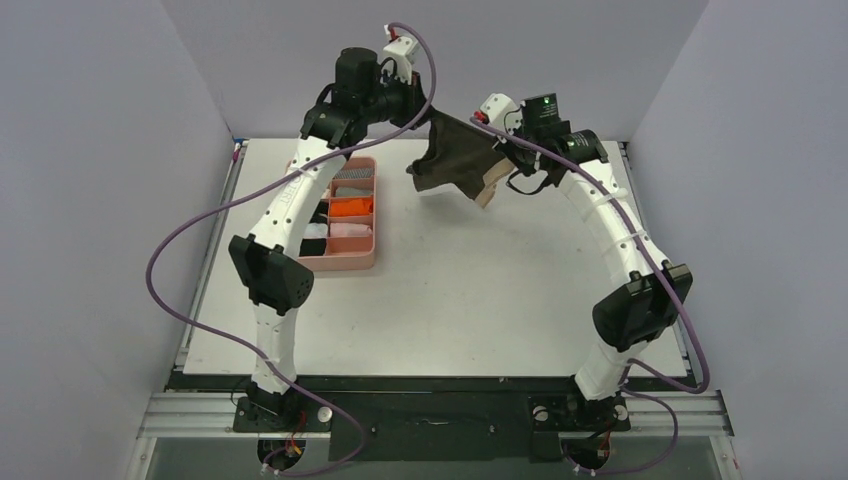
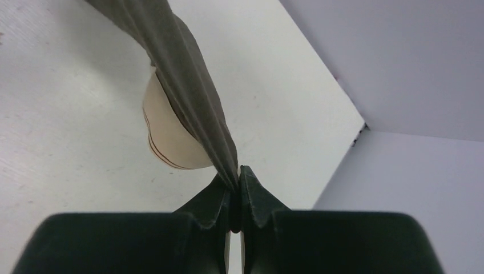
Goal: Roll the underwear
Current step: Flatten out the underwear at the center of the board.
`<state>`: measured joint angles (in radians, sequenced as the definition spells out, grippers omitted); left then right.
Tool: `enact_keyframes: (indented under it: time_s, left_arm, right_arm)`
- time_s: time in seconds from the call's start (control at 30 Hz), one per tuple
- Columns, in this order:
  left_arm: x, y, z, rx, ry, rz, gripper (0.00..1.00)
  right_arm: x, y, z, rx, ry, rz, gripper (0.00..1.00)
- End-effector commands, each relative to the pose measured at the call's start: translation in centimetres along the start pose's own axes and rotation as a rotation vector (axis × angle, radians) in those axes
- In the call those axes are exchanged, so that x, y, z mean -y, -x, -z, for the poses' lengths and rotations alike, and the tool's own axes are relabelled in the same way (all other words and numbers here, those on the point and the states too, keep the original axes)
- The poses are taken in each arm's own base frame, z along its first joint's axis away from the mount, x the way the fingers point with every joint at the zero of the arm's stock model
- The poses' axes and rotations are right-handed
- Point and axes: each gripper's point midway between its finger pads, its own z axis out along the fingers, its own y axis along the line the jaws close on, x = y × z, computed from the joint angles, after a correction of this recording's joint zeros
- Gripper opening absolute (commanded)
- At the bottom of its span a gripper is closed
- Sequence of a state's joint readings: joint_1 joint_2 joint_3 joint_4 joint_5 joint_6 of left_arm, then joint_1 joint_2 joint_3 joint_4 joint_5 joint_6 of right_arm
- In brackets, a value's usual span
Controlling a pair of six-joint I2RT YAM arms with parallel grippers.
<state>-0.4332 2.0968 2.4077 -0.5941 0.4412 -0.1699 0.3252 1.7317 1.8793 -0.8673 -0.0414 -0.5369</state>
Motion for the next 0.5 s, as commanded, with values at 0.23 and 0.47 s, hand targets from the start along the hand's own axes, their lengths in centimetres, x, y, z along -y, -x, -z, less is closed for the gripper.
enact_keyframes:
  time_s: [0.23, 0.47]
  left_arm:
    - [-3.0, 0.0, 3.1, 0.053, 0.135, -0.15, 0.0]
    - [0.9, -0.9, 7.4, 0.027, 0.101, -0.207, 0.0]
  right_arm:
    - [1.1, -3.1, 4.0, -0.121, -0.12, 0.161, 0.0]
    - [-3.8, -3.7, 8.9, -0.06, 0.04, 0.209, 0.0]
